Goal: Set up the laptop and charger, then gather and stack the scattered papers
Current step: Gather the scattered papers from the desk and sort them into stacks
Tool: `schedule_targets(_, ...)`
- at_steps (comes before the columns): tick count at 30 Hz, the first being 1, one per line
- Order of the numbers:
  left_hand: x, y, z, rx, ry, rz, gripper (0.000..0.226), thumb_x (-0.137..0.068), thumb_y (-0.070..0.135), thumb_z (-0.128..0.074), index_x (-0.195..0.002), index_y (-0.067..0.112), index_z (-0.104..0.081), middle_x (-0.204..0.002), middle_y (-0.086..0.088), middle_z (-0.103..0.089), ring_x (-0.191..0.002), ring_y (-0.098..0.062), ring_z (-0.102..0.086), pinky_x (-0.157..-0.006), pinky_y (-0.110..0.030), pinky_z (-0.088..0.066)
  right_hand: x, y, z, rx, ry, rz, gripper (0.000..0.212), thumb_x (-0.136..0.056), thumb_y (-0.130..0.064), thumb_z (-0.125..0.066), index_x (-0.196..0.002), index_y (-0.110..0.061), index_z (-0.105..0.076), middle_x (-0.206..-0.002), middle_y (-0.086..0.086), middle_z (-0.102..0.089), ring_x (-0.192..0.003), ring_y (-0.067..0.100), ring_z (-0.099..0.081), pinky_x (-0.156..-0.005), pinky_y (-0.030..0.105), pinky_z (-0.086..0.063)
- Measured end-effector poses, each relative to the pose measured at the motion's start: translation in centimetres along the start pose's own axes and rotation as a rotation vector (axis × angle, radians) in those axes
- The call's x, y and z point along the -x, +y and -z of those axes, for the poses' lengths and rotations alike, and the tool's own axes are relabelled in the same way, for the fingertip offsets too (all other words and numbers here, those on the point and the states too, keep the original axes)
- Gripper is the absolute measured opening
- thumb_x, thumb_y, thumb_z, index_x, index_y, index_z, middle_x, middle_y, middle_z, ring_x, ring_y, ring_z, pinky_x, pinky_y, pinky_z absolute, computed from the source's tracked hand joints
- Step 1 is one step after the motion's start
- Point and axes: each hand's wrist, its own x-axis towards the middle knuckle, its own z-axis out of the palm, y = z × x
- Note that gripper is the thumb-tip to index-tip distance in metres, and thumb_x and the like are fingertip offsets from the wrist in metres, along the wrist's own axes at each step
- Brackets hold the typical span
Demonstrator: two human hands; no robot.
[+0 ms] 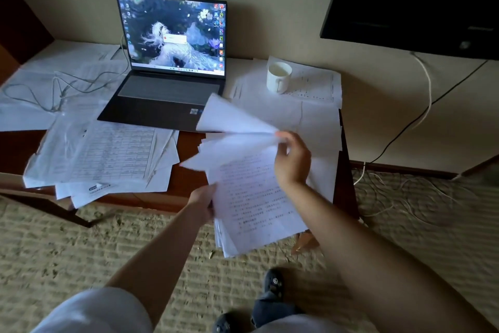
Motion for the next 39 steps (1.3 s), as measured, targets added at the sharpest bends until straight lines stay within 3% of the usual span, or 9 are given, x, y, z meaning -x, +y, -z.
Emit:
schedule_targets(7, 0.6, 0.6, -0.8, -0.062, 0.029, 0.051, 0.015, -0.091, 0.008, -0.059, -0.102, 0.0, -0.066, -0.098, -0.018, -0.07, -0.083, -0.035, -0.069, -0.064, -0.046, -0.058, -4.7, -0.2, 1.3, 0.083, 0.153, -0.223, 0.023, -0.093, -0.009, -0.046, -0.11, -0.006, -0.062, -0.103, 0.015, -0.068, -0.098, 0.032, -0.062, -0.075, 0.031, -0.044)
schedule_targets(12, 0.6, 1.1, -0.8, -0.16, 0.112, 0.034, 0.02, -0.088, 0.015, -0.059, -0.1, 0.001, -0.066, -0.097, -0.018, -0.07, -0.088, -0.036, -0.068, -0.079, -0.06, -0.054, -5.4, -2.2, 1.3, -0.031, 0.159, -0.198, 0.019, -0.094, -0.01, -0.048, -0.101, -0.007, -0.065, -0.098, 0.007, -0.069, -0.086, 0.021, -0.061, -0.073, 0.027, -0.046)
schedule_targets(15, 1.3, 1.8, -1.1, -0.21, 0.111, -0.018, 0.014, -0.087, 0.011, -0.056, -0.093, 0.002, -0.065, -0.09, -0.017, -0.068, -0.083, -0.034, -0.066, -0.083, -0.053, -0.055, -6.5, -2.7, 1.3, -0.151, 0.109, -0.318, 0.014, -0.089, -0.005, -0.048, -0.081, -0.009, -0.058, -0.083, 0.005, -0.062, -0.075, 0.018, -0.055, -0.063, 0.023, -0.04)
schedule_targets(21, 0.3, 1.7, 0.0, -0.103, 0.059, -0.019, 0.02, -0.095, 0.001, -0.043, -0.078, 0.005, -0.053, -0.074, -0.011, -0.048, -0.06, -0.022, -0.051, -0.054, -0.028, -0.05, -4.8, 2.3, 1.2, -0.096, -0.354, -0.663, 0.015, -0.078, 0.002, -0.052, -0.071, -0.011, -0.057, -0.068, 0.007, -0.056, -0.061, 0.023, -0.052, -0.049, 0.023, -0.035)
schedule_targets(24, 0.9, 2.0, -0.6, -0.004, 0.019, -0.019, 0.025, -0.104, 0.021, -0.032, -0.102, 0.008, -0.053, -0.082, -0.008, -0.053, -0.068, -0.021, -0.053, -0.073, -0.035, -0.046, -2.3, 6.1, 1.8, 0.056, -0.599, -0.746, 0.016, -0.077, 0.0, -0.056, -0.091, -0.005, -0.062, -0.075, 0.008, -0.061, -0.068, 0.025, -0.057, -0.056, 0.026, -0.042)
schedule_targets(28, 0.0, 1.6, -0.9, -0.011, 0.098, -0.013, 0.055, -0.093, 0.06, -0.042, -0.104, 0.011, -0.064, -0.096, -0.01, -0.068, -0.089, -0.03, -0.065, -0.08, -0.04, -0.055, 0.1, 8.5, 0.8, 0.278, -0.692, -0.631, 0.038, -0.081, -0.01, -0.052, -0.118, -0.011, -0.057, -0.112, 0.011, -0.062, -0.106, 0.032, -0.057, -0.084, 0.032, -0.049)
schedule_targets(31, -0.9, 1.2, -1.1, -0.291, 0.108, -0.132, 0.034, -0.09, 0.027, -0.063, -0.117, 0.006, -0.059, -0.1, -0.011, -0.066, -0.094, -0.031, -0.064, -0.084, -0.046, -0.054, 0.1, 8.6, -0.3, 0.512, -0.678, -0.529, 0.057, -0.075, -0.018, -0.058, -0.131, -0.018, -0.045, -0.127, 0.012, -0.048, -0.118, 0.035, -0.045, -0.095, 0.038, -0.048)
schedule_targets(35, -0.6, 1.1, -2.3, -0.443, 0.076, -0.275, 0.05, -0.074, -0.013, -0.061, -0.114, 0.014, -0.048, -0.099, -0.006, -0.058, -0.098, -0.028, -0.059, -0.079, -0.046, -0.055, 0.1, 7.2, -2.0, 0.052, -0.621, -0.753, 0.077, -0.07, -0.02, -0.075, -0.137, -0.014, -0.037, -0.135, 0.009, -0.043, -0.117, 0.028, -0.052, -0.098, 0.036, -0.048)
schedule_targets(39, -0.6, 1.4, -1.6, -0.44, 0.01, -0.271, 0.069, -0.074, -0.008, -0.066, -0.126, 0.027, -0.036, -0.11, -0.004, -0.052, -0.1, -0.026, -0.056, -0.066, -0.038, -0.055, -0.1, 6.7, -2.5, 0.055, -0.657, -0.67, 0.044, -0.073, -0.022, -0.072, -0.114, -0.01, -0.06, -0.11, 0.006, -0.065, -0.1, 0.026, -0.063, -0.085, 0.034, -0.054)
